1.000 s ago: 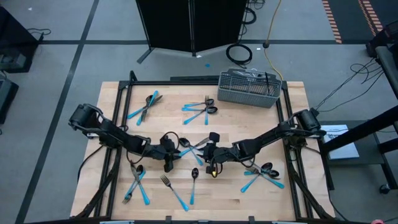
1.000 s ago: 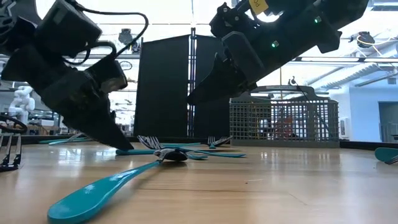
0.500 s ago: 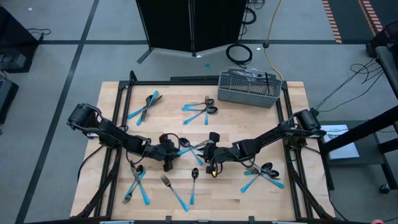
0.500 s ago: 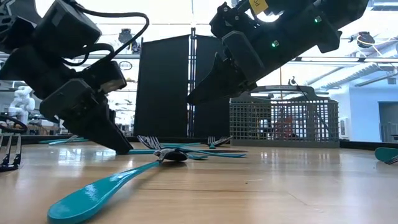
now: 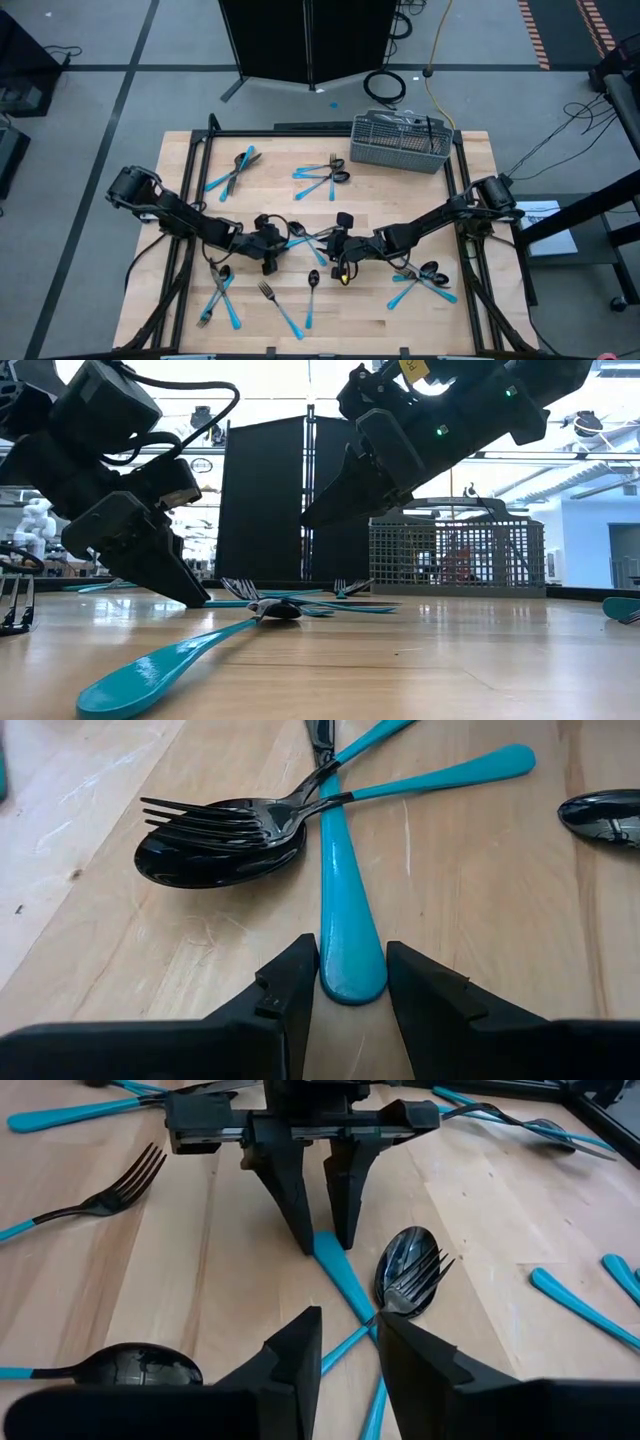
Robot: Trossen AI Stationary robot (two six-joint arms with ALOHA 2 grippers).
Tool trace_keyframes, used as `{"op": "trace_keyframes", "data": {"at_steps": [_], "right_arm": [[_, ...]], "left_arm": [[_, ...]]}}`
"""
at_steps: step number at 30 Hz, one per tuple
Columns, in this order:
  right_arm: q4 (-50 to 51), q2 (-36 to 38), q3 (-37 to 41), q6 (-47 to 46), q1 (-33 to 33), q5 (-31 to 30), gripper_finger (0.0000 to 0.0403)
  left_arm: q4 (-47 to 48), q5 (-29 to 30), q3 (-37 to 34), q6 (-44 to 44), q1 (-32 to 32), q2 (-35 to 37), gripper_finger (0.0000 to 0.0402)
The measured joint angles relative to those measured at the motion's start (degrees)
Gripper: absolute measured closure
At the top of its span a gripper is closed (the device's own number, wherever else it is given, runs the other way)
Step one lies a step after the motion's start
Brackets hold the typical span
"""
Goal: Sort silverware
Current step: Put the blue knife into the right of the blue utensil organizer
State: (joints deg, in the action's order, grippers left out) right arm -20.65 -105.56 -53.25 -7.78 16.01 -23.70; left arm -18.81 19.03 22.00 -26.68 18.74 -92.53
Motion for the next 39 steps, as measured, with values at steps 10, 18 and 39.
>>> {"op": "trace_keyframes", "data": {"at_steps": [10,18,39], "right_arm": [[-0.01,0.00,0.00,-0.10,0.00,0.01,0.0309],[-0.01,0.00,0.00,-0.10,0.00,0.00,0.0310],[2.76,0.02,-0.04,1.11,-0.81,-0.33,0.0310]], "left_arm": [[-0.62,0.83,-0.15,-0.28,0.00,-0.09,0.0317],[-0.76,1.20,-0.15,-0.38,-0.02,-0.09,0.0325],[5.18,0.18,-0.41,1.17,-0.24,4.47,0.0326]]}}
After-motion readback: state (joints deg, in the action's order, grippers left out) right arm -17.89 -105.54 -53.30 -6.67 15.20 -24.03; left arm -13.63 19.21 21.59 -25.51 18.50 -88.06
